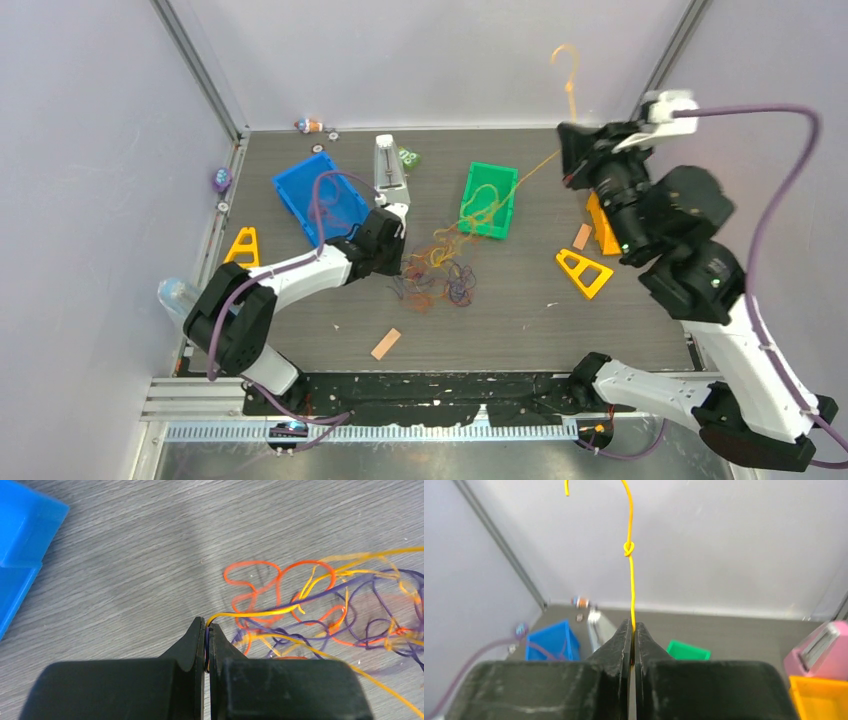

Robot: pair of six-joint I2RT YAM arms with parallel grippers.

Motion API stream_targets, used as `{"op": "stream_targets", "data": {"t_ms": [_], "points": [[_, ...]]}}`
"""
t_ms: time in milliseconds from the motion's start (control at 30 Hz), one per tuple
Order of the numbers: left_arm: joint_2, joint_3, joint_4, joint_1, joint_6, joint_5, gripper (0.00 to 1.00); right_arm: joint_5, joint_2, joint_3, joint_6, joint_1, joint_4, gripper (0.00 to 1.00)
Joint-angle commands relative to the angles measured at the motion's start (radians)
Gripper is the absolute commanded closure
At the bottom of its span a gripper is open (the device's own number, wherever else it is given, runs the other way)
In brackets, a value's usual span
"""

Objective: Untangle the cables

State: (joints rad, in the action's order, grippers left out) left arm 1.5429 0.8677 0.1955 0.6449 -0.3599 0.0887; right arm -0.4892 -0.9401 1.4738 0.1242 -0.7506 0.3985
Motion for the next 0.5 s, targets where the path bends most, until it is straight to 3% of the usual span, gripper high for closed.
{"op": "stream_targets", "data": {"t_ms": [0,233,467], "points": [[0.016,0.048,0.033,-0.016,-0.018,0.034,1.00,-0.153,-0.050,0.219,-0.110,0.000,0.014,0.95],[0.014,0.059,0.089,-0.030,-0.061,0.130,1.00,-0.238,-0.111,0.422,-0.180,0.000,0.014,0.95],[-0.201,-0.076,0.068,-0.038,-0.162,0.437,1.00,-0.492,-0.068,0.273,-0.218,0.003,-0.013,0.95]]}}
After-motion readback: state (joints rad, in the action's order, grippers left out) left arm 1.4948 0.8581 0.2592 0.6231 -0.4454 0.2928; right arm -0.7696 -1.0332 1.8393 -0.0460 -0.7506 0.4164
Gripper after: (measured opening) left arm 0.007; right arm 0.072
